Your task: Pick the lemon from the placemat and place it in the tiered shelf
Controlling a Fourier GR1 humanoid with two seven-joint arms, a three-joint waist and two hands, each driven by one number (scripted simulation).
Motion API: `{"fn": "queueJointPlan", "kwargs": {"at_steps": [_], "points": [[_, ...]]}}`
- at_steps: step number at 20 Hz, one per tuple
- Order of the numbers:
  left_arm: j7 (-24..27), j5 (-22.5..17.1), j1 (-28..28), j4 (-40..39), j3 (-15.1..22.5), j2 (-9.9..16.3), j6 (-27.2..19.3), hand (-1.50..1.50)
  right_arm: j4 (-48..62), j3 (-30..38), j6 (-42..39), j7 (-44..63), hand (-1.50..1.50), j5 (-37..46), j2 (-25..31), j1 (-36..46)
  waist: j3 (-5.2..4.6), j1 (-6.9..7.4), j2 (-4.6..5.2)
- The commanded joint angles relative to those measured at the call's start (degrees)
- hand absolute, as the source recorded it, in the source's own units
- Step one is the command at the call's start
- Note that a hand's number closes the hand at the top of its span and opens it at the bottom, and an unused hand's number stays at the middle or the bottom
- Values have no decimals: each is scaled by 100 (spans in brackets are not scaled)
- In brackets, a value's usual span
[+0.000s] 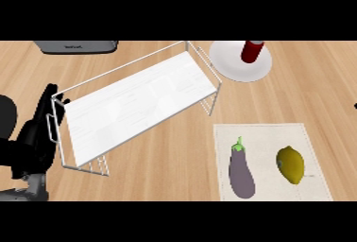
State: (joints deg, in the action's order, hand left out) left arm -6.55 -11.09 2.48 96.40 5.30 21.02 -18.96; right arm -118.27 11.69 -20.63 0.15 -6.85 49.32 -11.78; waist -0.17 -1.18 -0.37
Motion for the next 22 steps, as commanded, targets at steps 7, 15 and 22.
{"fn": "queueJointPlan", "kwargs": {"at_steps": [7, 15, 22], "points": [[17, 179, -60, 11, 147, -204, 64, 0, -1405, -1552, 565, 2451, -150, 2333, -356, -143, 13, 171, 46], [0, 173, -90, 205, -76, -132, 212, 0, -796, -2410, 491, 2861, -150, 4262, -513, -35, 20, 163, 32], [102, 619, 158, -272, 39, -683, -33, 0, -197, -2408, 403, 2682, -150, 4727, -1042, 129, 19, 94, 35]]}}
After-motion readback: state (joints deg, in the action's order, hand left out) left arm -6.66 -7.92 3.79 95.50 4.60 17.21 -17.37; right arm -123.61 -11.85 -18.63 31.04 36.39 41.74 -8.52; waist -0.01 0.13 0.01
